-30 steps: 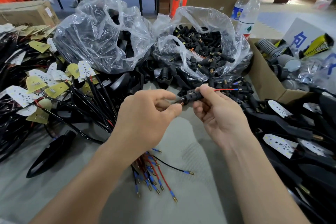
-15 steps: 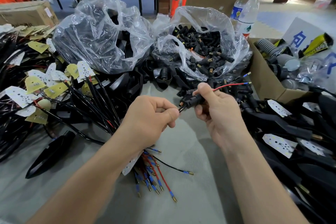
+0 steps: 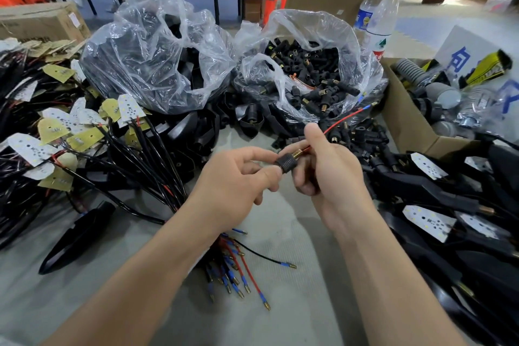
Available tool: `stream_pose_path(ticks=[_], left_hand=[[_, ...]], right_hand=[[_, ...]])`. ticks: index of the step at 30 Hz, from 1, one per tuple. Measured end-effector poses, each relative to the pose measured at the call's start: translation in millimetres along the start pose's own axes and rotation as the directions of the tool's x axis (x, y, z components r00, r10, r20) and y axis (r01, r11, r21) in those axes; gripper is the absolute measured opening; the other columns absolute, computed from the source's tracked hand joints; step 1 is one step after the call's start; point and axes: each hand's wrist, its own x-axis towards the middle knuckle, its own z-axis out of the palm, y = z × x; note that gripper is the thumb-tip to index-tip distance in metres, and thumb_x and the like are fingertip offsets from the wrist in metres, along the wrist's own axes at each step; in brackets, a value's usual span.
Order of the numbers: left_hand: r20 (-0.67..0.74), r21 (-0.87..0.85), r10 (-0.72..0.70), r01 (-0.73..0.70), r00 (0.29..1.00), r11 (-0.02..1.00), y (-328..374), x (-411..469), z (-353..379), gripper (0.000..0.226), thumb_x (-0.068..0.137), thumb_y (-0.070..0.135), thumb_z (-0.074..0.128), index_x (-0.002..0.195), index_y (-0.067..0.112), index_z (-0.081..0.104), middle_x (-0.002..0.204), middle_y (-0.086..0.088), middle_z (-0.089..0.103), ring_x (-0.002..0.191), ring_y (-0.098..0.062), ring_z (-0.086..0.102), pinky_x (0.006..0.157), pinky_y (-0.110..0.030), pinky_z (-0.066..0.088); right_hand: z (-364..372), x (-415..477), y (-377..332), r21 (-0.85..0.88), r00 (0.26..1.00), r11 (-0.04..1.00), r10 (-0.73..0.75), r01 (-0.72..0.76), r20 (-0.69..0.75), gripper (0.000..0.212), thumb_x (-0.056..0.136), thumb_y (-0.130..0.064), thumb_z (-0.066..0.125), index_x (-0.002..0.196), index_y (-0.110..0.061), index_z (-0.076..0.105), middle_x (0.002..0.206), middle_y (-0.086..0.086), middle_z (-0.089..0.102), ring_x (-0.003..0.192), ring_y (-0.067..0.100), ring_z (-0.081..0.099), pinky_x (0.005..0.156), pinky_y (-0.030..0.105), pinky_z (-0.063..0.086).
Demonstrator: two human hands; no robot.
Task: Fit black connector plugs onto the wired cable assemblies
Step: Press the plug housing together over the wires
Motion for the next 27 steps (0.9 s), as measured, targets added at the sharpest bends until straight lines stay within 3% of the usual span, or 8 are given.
stream_pose_path(ticks=[3,6,9,10,14,17,23,27], left_hand=[[0.009,0.072,-0.031,0.030,0.999,0.997,1.6,-2.1,-0.8,0.011,0.093,0.021,0.074,0.088,0.030,0.077,0.073,0.002,0.077,0.054,-0.005,0.059,0.057,-0.014,0.046],[0.061,0.166,-0.072,0.061,0.995,0.984,3.7,-4.5,-0.3,0.013,0.091,0.026,0.076,0.081,0.033,0.080,0.074,0.007,0.078,0.061,-0.004,0.064,0.071,-0.030,0.058],[0.089,0.239,-0.100,0.076,0.991,0.968,9.2,-7.5,1.9,0.016,0.087,0.025,0.078,0.080,0.039,0.079,0.073,0.003,0.078,0.070,-0.022,0.070,0.083,-0.045,0.060],[0.080,0.256,-0.111,0.088,0.991,0.963,10.9,-7.9,1.6,0.015,0.085,0.025,0.080,0.080,0.039,0.079,0.073,0.003,0.078,0.075,-0.025,0.073,0.083,-0.044,0.061],[0.023,0.379,-0.109,0.092,0.994,0.921,17.0,-11.4,-4.0,0.013,0.078,0.026,0.086,0.077,0.035,0.077,0.068,0.021,0.074,0.066,0.009,0.068,0.057,-0.006,0.046],[0.080,0.468,-0.096,0.048,0.992,0.882,23.4,-14.8,-9.0,0.013,0.081,0.026,0.083,0.076,0.034,0.074,0.066,0.021,0.073,0.063,0.009,0.067,0.054,-0.004,0.045],[0.343,0.299,-0.260,0.158,0.903,0.941,30.3,-14.2,-20.5,0.007,0.092,0.015,0.069,0.092,0.013,0.076,0.081,-0.005,0.079,0.077,-0.018,0.068,0.093,-0.043,0.055],[0.310,0.075,-0.269,0.259,0.912,0.963,21.4,-8.1,-22.7,0.012,0.099,0.008,0.058,0.092,0.006,0.068,0.079,-0.004,0.073,0.074,-0.018,0.069,0.068,-0.024,0.056]], right_hand=[[-3.0,2.9,-1.0,0.094,0.996,0.996,0.020,-0.011,-0.091,0.048,0.106,-0.027,0.051,0.069,-0.003,0.068,0.041,0.007,0.042,0.037,0.015,0.026,0.041,0.022,0.018],[-5.2,5.6,-0.6,0.158,0.975,0.987,0.044,-0.009,-0.218,0.045,0.107,-0.025,0.051,0.069,-0.004,0.063,0.041,0.003,0.039,0.036,0.012,0.022,0.041,0.020,0.017],[-6.5,5.8,-0.2,0.210,0.955,0.978,0.070,-0.008,-0.287,0.044,0.107,-0.028,0.052,0.069,-0.007,0.061,0.042,0.001,0.037,0.035,0.013,0.021,0.048,0.024,0.017],[-6.7,6.2,0.3,0.231,0.951,0.973,0.074,-0.003,-0.300,0.045,0.107,-0.029,0.053,0.068,-0.008,0.060,0.042,0.000,0.036,0.035,0.013,0.021,0.048,0.024,0.017],[-9.2,9.4,0.3,0.281,0.928,0.959,0.068,0.041,-0.368,0.046,0.106,-0.030,0.053,0.066,-0.009,0.059,0.042,-0.001,0.037,0.033,0.011,0.023,0.041,0.019,0.021],[-13.5,11.6,-0.6,0.271,0.908,0.960,0.054,0.067,-0.416,0.044,0.107,-0.028,0.051,0.068,-0.008,0.057,0.041,-0.001,0.036,0.034,0.012,0.023,0.039,0.019,0.024],[-19.9,16.0,-3.8,0.381,0.906,0.916,0.055,0.121,-0.420,0.042,0.108,-0.026,0.050,0.072,-0.008,0.060,0.047,0.000,0.045,0.034,0.013,0.028,0.040,0.021,0.027],[-22.0,15.2,-0.4,0.359,0.964,0.931,0.148,-0.061,-0.222,0.035,0.106,-0.036,0.053,0.093,-0.007,0.069,0.059,0.004,0.059,0.042,0.013,0.042,0.041,0.022,0.034]])
